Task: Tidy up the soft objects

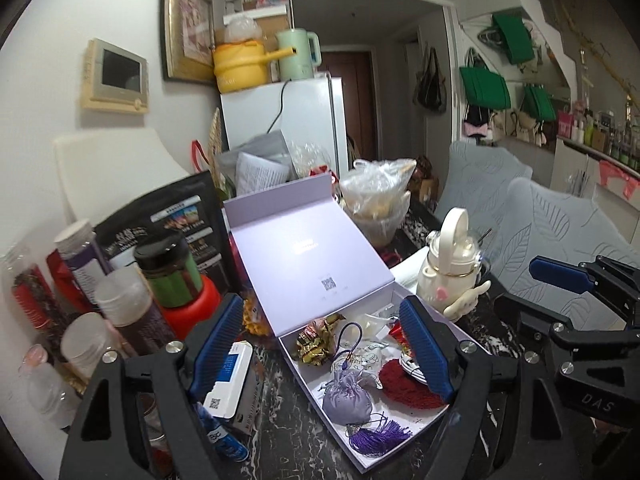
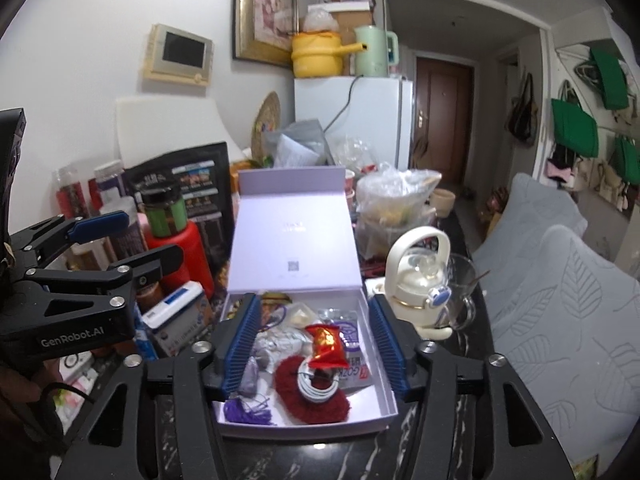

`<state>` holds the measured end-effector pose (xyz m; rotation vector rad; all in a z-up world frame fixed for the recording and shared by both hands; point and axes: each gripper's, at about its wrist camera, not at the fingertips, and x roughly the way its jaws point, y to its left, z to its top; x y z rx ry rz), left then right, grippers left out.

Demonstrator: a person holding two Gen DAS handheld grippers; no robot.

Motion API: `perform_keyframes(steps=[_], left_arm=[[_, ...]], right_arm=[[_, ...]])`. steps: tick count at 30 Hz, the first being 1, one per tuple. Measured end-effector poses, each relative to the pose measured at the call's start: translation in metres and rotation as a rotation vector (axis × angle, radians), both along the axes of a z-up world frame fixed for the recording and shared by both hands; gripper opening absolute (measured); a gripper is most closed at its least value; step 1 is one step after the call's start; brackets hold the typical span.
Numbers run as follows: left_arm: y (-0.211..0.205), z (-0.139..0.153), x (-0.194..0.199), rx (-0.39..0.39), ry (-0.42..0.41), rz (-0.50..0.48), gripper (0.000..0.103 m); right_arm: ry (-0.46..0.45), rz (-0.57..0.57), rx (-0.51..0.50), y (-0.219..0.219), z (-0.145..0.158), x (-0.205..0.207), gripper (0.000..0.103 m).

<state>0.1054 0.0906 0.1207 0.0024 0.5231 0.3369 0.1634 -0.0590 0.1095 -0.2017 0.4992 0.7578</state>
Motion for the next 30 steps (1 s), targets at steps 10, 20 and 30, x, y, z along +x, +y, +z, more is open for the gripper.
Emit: perform_keyframes(steps=[10,20,30], left_arm=[[-0.012,0.020,-0.051,0.037,-0.089,0.007,0.103],[-0.020,0.006,-0.084,0.002,-0.086,-0.018,0.103],[-0.024,-0.027,-0.103,-0.041,-0.044,-0.033,0.103]], right_arm=[[-0.090,0.000,0.055,-0.023,0.019,-0.047,0.075],[-0.103,-0.059,0.034,-0.035,0.002,-0.079,0.085],[-0.006,-0.116,0.013,-0.049,-0.037,-0.091,0.085]])
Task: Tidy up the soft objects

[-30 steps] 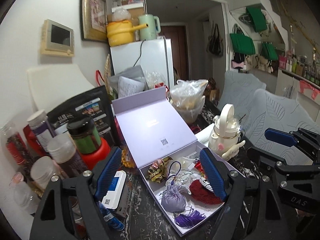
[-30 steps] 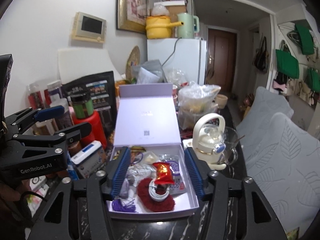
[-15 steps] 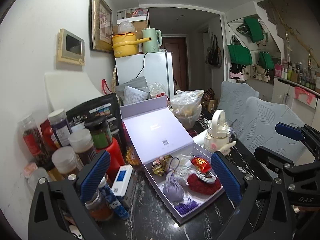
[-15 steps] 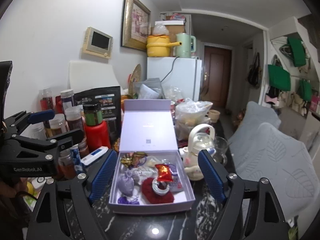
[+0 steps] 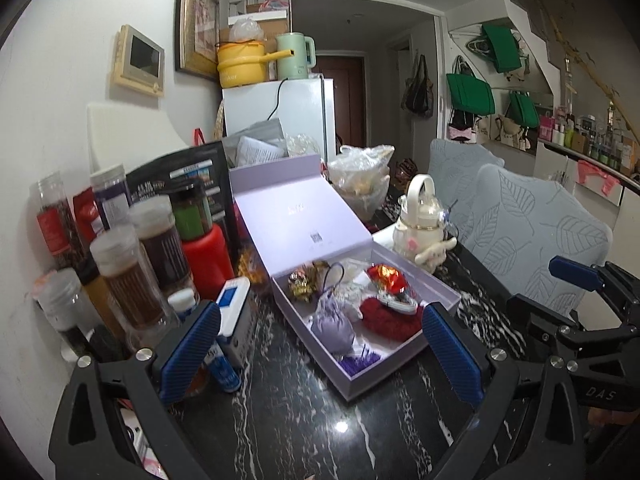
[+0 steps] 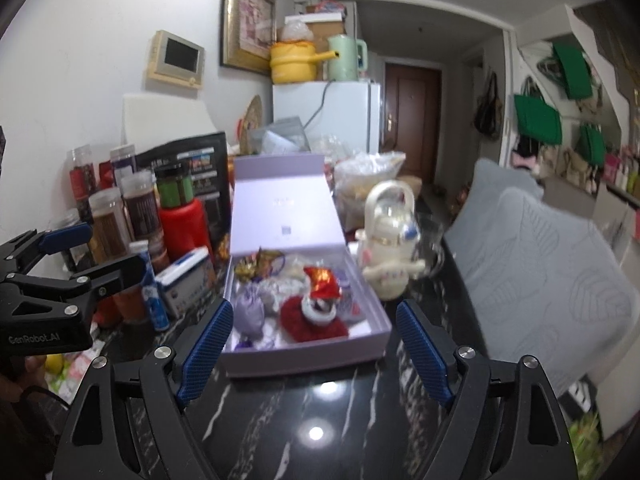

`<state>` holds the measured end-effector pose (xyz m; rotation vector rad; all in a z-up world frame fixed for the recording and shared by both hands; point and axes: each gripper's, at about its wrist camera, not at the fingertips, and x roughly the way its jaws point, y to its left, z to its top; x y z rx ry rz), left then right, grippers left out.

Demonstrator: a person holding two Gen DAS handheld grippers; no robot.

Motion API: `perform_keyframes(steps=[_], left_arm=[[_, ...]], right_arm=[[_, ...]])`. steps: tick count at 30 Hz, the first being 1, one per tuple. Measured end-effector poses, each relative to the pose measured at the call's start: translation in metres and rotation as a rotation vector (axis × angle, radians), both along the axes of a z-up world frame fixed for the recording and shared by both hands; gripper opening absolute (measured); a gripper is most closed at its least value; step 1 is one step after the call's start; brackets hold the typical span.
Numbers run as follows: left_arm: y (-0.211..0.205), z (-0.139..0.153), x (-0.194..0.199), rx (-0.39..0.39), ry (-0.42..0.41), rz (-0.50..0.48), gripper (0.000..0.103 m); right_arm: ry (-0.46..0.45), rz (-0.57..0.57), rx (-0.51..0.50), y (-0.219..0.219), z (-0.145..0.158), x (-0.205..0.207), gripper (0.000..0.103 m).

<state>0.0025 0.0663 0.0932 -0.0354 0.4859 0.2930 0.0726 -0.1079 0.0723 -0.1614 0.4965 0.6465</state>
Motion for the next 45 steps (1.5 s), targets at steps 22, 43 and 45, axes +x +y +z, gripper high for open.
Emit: perform_keyframes(steps=[22,43,45], left_arm=[[-0.006,-0.052,-0.002,-0.085,0.098,-0.007,0.102],[-0.008,-0.050,-0.004,-0.087,0.105,-0.003,0.102],[-0.008,-0.051,-0.004,-0.091,0.107,-0.006,0.102]], right_arm=[[0.128,-0.011,-0.042,-0.006,-0.047,-0.008,0.085],[0.113,-0.026,-0.060,-0.008,-0.046,-0.008,0.085],[0.115,-0.027,-0.063,-0.008,-0.046,-0.007,0.085]])
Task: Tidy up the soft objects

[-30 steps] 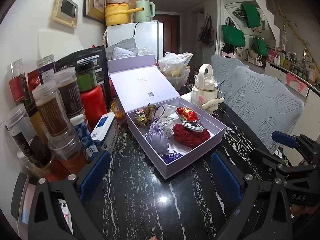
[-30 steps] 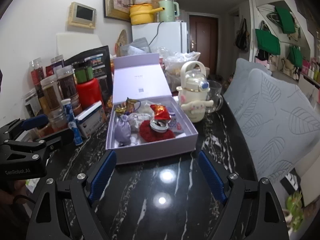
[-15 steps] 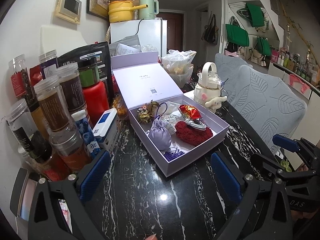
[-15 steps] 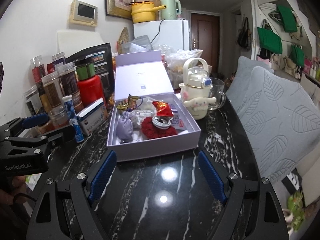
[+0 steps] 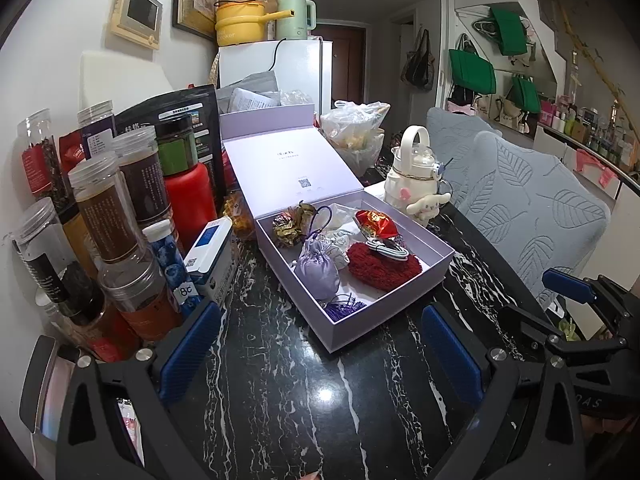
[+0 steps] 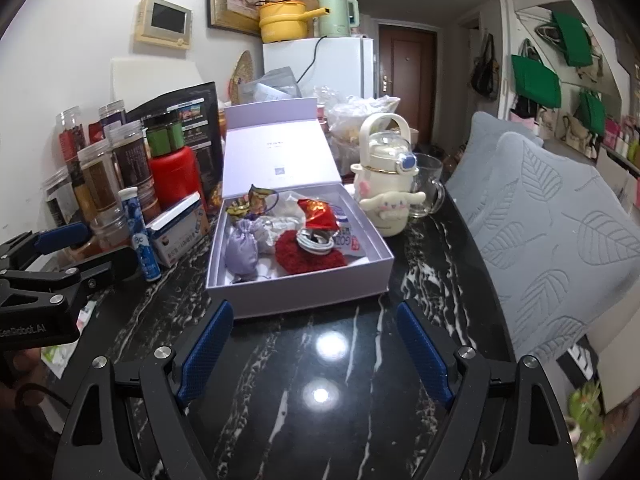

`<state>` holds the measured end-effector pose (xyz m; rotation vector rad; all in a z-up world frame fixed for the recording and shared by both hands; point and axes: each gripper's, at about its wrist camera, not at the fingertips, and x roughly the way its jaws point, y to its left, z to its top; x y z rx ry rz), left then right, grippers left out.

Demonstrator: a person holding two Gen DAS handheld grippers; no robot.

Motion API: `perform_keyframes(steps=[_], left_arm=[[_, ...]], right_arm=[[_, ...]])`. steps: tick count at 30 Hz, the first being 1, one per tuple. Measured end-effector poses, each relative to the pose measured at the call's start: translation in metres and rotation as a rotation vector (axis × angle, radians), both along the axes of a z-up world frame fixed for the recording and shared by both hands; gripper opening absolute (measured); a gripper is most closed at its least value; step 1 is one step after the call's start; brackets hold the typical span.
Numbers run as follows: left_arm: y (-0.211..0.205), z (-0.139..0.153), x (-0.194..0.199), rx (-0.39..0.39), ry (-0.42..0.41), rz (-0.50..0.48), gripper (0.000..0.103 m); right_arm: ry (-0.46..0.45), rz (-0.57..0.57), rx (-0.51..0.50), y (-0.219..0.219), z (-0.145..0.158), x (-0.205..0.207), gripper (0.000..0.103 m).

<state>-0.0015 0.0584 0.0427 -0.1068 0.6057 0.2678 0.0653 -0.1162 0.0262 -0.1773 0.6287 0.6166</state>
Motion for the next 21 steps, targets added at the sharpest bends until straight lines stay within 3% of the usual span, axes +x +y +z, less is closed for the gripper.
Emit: perform_keyframes(steps=[21], left_arm=[[-0.0027,0.0003,0.0007,0.001,0.012,-0.016,0.102]], right_arm=[[-0.011,0.008,-0.014,0.0013,0.0016,-0.0024,0.085]])
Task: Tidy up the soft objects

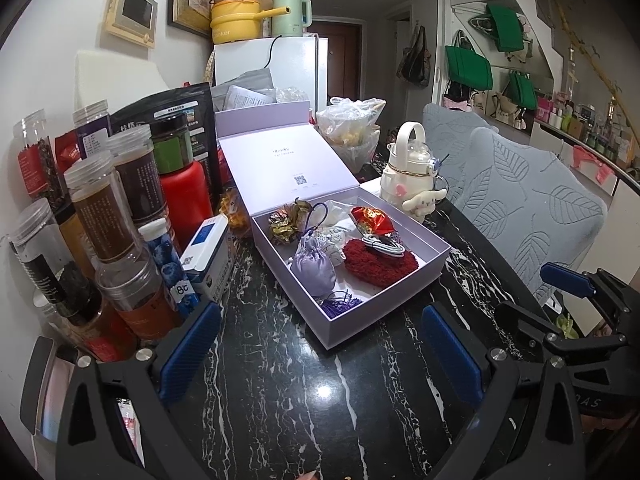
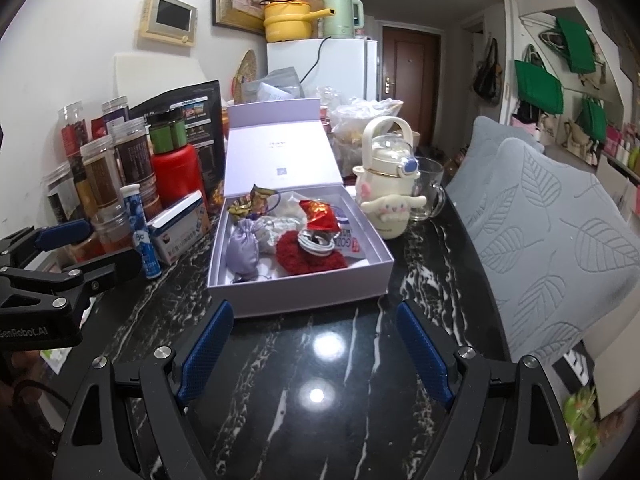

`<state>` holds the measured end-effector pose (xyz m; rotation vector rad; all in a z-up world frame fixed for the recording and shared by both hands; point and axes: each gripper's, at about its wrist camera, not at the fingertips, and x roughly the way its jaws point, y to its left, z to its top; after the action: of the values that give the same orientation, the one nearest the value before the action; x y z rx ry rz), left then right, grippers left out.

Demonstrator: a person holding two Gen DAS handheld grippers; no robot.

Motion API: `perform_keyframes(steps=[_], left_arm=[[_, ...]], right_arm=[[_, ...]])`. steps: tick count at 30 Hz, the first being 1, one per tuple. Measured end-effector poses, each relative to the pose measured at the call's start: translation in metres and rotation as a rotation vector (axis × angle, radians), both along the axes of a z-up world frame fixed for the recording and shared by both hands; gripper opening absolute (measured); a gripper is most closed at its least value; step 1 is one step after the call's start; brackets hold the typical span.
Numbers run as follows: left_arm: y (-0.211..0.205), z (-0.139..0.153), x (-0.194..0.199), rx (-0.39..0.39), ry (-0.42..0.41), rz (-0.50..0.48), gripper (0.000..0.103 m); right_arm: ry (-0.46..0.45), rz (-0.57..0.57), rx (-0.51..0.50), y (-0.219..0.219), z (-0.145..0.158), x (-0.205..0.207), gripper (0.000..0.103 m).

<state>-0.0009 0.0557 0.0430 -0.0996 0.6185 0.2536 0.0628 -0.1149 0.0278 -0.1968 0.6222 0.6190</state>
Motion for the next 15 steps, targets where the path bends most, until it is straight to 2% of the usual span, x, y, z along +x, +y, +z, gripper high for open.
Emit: perform_keyframes(steps=[15], left_arm=[[-0.001,-0.011,0.001,-0.038,0.025,-0.006,0.102]], right_arm=[[0.015,-0.016,-0.009,-0.001,-0.007,-0.002,0.085]])
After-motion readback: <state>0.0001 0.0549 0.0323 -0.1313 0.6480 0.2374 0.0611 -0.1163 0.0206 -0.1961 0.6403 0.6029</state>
